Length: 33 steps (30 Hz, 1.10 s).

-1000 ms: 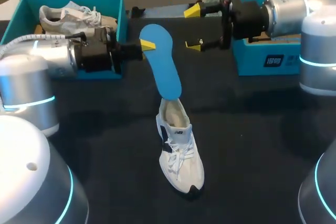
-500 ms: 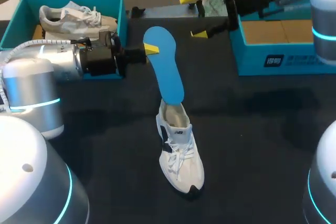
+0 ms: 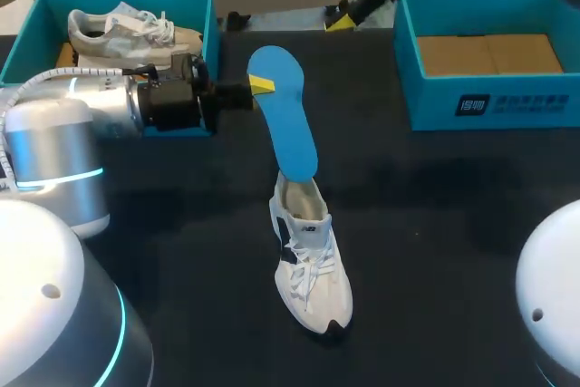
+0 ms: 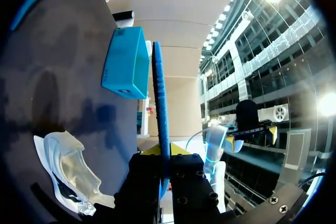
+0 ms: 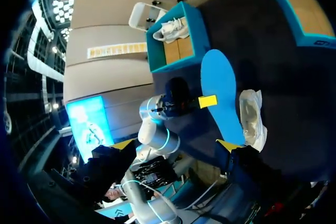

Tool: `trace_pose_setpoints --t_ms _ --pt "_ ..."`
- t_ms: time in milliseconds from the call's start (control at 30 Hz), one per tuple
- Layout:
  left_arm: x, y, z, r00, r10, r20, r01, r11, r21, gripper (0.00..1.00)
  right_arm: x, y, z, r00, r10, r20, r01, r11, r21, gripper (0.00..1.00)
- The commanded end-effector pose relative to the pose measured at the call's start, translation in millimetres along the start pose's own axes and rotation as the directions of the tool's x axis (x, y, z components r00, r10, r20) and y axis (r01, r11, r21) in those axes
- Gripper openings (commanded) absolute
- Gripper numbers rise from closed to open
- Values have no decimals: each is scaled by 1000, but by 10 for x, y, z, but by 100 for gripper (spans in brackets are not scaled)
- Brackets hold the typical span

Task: Take the shoe out of the shoebox, open the shoe tongue, remove and reinsert the insole, then place the shoe into the shoebox

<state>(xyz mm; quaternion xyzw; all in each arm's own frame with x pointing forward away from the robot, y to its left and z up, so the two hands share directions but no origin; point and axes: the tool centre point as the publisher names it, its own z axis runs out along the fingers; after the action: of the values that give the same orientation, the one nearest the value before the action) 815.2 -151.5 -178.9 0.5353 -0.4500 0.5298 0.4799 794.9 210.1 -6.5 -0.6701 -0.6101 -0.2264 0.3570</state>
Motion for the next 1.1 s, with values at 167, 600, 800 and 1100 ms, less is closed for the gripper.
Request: trace_pose_setpoints --t_ms 167,600,800,1100 --pt "-7 5 5 1000 0 -1 0 1000 2 0 81 -67 1 884 -47 464 26 998 51 100" --pt "-7 5 5 1000 0 -1 0 1000 2 0 121 29 423 818 -99 567 60 994 87 100" --pt "-7 5 5 1000 0 -1 0 1000 2 0 128 46 498 793 -90 603 72 996 54 100" --pt "-7 5 5 1000 0 -1 0 1000 2 0 131 79 573 758 -87 647 85 996 34 100"
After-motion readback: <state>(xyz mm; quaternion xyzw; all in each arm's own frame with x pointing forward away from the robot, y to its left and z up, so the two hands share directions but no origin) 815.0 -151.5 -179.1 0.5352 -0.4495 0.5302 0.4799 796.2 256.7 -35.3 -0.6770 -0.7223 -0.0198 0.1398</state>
